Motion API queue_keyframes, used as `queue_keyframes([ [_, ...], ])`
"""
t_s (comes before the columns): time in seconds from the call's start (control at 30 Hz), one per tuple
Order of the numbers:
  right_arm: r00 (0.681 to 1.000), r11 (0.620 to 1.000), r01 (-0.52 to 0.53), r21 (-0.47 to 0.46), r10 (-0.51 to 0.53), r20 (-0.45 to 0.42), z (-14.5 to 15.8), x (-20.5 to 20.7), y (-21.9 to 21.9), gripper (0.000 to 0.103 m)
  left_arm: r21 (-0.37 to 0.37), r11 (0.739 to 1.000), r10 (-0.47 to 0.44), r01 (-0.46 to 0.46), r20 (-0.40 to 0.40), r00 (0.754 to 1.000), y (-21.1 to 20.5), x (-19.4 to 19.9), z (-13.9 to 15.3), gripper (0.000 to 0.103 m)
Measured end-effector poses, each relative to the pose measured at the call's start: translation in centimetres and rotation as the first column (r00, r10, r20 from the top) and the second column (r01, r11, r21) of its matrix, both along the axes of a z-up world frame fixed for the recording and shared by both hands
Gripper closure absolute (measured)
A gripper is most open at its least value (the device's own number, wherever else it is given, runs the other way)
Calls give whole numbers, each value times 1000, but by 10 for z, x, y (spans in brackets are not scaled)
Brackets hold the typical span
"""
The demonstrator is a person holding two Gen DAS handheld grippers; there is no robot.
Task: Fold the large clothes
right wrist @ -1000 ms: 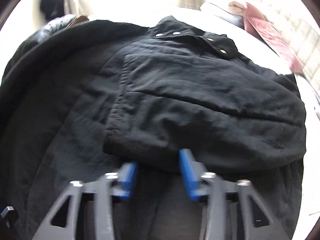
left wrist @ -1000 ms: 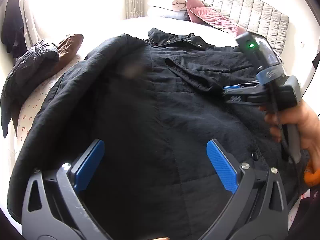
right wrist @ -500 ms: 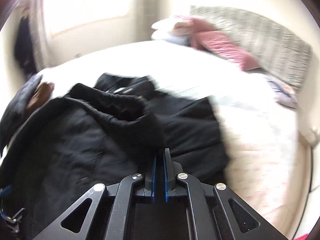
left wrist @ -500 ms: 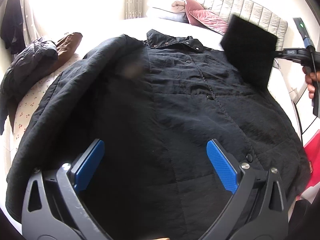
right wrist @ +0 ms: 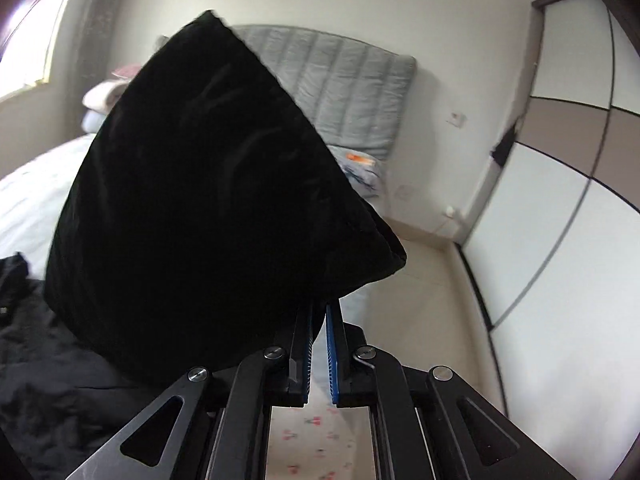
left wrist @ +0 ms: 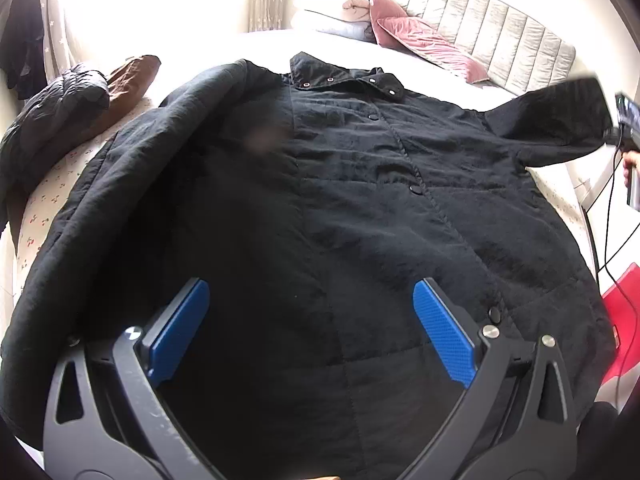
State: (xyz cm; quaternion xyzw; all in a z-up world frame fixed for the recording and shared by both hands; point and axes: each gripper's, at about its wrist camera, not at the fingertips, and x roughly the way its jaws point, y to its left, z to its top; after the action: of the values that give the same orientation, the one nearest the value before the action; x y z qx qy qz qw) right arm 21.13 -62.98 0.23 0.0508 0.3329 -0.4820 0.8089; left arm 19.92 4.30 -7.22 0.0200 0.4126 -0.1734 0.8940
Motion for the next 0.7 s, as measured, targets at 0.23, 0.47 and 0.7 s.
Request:
queue_keyframes([
  [0.23,995,969,91,229,-97,16,-60,-33,-32,76,8,1000,-3,3,6,1000,0,-1,6,1],
  [0.47,993,938,-107,329,88,73,-59,-25,32,61,124,992,18,-33,121,992,15,-11,37,1],
  [0.7,952,883,-301,360,259,160,-33,-27,127,41,114,989,87,-95,68,994,78,-14,53,1],
])
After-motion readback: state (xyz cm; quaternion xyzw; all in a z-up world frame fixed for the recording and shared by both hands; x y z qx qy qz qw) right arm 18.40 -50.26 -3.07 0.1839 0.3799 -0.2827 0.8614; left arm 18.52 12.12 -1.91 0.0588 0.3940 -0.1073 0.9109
